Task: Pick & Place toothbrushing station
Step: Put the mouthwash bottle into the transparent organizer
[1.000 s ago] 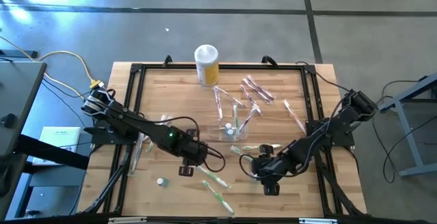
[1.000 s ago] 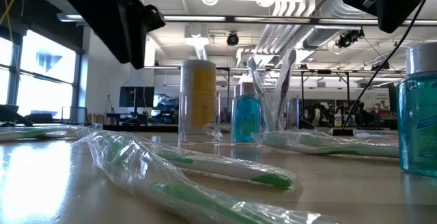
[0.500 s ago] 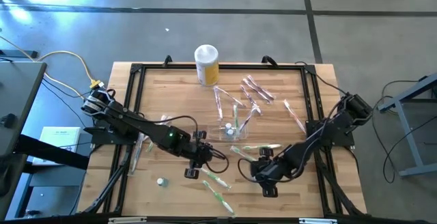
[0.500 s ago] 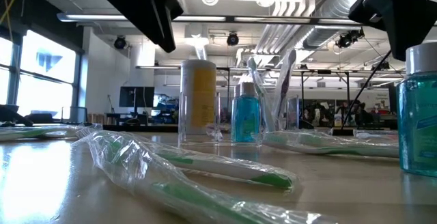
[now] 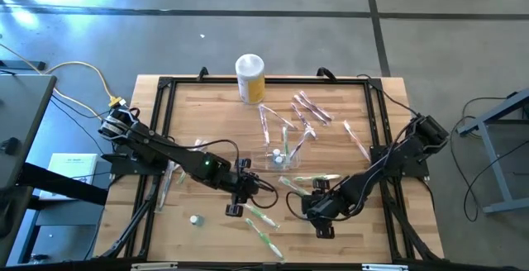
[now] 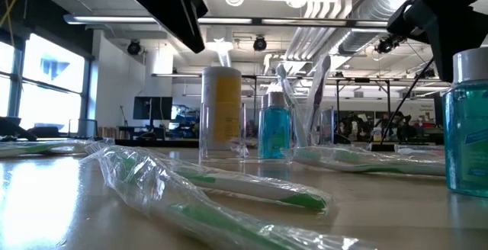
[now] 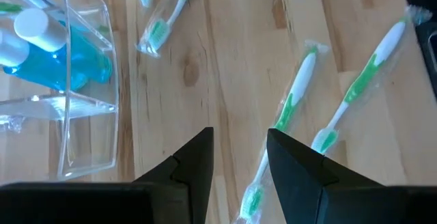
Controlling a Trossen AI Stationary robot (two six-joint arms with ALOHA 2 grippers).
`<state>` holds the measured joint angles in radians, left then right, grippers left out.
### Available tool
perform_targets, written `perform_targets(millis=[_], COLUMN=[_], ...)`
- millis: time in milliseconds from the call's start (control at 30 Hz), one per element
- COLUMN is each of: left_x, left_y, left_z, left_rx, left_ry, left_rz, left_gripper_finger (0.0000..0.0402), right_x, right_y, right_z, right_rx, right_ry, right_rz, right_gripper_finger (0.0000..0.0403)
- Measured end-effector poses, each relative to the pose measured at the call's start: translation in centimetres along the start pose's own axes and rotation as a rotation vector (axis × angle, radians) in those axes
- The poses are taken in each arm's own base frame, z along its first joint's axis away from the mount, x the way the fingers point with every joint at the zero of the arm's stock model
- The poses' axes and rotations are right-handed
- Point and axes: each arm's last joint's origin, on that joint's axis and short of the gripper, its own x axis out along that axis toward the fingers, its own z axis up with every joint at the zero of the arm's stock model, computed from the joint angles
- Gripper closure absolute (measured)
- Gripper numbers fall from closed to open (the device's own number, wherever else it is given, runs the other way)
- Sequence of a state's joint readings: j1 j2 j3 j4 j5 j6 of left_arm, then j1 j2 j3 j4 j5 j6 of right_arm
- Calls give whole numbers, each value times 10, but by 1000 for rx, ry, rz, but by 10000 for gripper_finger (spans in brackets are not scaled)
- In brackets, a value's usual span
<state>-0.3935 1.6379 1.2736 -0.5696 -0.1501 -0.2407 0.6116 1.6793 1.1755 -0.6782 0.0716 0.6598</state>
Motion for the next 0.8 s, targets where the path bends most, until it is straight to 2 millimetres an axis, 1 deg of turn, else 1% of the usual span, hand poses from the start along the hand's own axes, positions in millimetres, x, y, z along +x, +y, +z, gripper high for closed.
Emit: perform_targets(millis=[100,333,467,600,800], left_x=[0,0,0,0,0], left_y=[0,0,0,0,0], left_z=[0,0,0,0,0], left_rx=[-9,-22,-19,-19,-19], left_ry=[-2,-2,-1,-1,-1], left_rz=[1,1,1,1,0], left_gripper_finger=[270,270,270,270,270], right_x=[4,5,11,15,17], right_y=[-1,-3,-9,-11,-13], right_z=[1,2,-2,-2,-2], right_rx=[-11,-25,-5,14,5], right_ry=[8,7,24,36,41], right_rz=[-8,-14,-11,37,53], right_gripper_finger=[211,213,230,251,270])
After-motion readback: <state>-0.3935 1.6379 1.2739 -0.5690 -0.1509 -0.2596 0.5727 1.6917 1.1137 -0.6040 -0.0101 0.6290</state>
